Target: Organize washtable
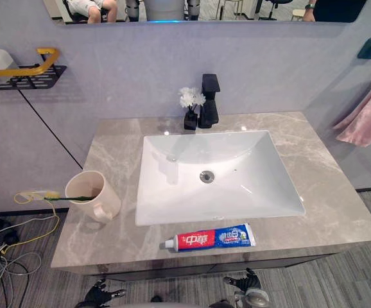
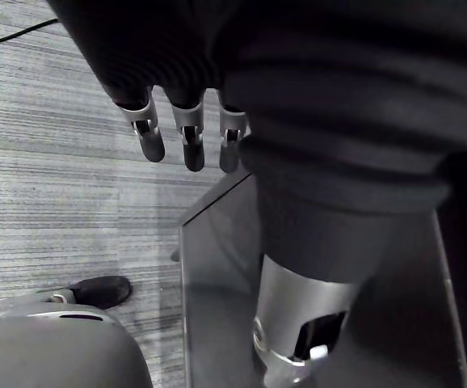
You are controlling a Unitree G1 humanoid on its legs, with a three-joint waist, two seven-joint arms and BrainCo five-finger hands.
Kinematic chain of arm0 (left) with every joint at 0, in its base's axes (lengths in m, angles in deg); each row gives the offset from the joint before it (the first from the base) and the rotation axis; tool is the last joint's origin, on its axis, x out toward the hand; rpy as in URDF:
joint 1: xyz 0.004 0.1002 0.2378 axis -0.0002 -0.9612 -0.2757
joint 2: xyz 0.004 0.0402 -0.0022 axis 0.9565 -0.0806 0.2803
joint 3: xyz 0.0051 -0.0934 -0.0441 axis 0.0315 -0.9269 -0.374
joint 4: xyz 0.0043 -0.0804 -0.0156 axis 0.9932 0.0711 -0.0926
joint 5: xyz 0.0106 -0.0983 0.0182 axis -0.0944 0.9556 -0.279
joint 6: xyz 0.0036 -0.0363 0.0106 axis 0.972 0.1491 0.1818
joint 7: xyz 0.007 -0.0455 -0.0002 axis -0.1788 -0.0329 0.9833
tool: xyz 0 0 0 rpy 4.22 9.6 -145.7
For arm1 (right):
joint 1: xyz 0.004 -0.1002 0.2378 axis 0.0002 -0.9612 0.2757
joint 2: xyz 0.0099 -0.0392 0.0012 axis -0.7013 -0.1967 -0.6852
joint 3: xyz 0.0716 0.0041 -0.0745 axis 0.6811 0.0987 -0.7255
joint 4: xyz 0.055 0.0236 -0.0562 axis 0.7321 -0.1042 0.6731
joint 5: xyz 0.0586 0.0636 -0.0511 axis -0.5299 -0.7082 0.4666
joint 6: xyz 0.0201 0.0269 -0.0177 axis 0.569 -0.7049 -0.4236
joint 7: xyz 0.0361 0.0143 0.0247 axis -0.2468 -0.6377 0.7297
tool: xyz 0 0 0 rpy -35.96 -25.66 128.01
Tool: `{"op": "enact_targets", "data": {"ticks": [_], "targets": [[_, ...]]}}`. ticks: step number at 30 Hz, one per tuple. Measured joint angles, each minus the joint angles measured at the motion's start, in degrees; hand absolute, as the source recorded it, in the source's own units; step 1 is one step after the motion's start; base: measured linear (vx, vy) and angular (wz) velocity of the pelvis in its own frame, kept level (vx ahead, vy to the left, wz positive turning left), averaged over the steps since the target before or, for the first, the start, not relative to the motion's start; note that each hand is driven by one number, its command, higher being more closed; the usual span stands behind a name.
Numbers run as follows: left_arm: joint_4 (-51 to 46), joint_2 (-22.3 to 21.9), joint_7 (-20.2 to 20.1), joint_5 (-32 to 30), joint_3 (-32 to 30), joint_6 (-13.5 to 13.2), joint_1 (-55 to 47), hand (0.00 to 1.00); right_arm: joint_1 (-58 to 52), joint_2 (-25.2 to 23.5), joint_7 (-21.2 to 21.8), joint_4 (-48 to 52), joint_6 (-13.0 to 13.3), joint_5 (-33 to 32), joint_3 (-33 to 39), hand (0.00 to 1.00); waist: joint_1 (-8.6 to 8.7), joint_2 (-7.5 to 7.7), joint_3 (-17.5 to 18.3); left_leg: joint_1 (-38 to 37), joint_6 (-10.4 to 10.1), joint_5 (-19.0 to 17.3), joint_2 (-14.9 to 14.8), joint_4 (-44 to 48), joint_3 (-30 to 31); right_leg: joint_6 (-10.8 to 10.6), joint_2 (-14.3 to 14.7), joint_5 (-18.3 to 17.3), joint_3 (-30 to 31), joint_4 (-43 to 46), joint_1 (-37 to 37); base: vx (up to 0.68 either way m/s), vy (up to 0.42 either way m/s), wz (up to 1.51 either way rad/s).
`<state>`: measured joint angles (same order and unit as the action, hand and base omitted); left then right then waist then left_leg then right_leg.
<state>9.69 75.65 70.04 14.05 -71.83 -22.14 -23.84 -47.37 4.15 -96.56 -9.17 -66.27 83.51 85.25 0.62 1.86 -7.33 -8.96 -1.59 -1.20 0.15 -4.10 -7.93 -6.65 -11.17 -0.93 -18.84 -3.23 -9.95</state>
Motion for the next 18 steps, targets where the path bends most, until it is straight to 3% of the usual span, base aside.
{"op": "enact_targets", "data": {"ticks": [18], "targets": [[0.0, -0.2, 1.6, 0.7, 0.5, -0.1, -1.0, 0.00, -4.5, 0.5, -1.2, -2.4, 0.4, -5.3, 8.2, 0.00, -1.48, -0.29, -0.2, 0.2, -0.2, 0.7, 0.1, 0.1, 4.0, -0.5, -0.1, -0.6, -4.7, 0.3, -2.2, -0.01, -0.015, 0.12]]}}
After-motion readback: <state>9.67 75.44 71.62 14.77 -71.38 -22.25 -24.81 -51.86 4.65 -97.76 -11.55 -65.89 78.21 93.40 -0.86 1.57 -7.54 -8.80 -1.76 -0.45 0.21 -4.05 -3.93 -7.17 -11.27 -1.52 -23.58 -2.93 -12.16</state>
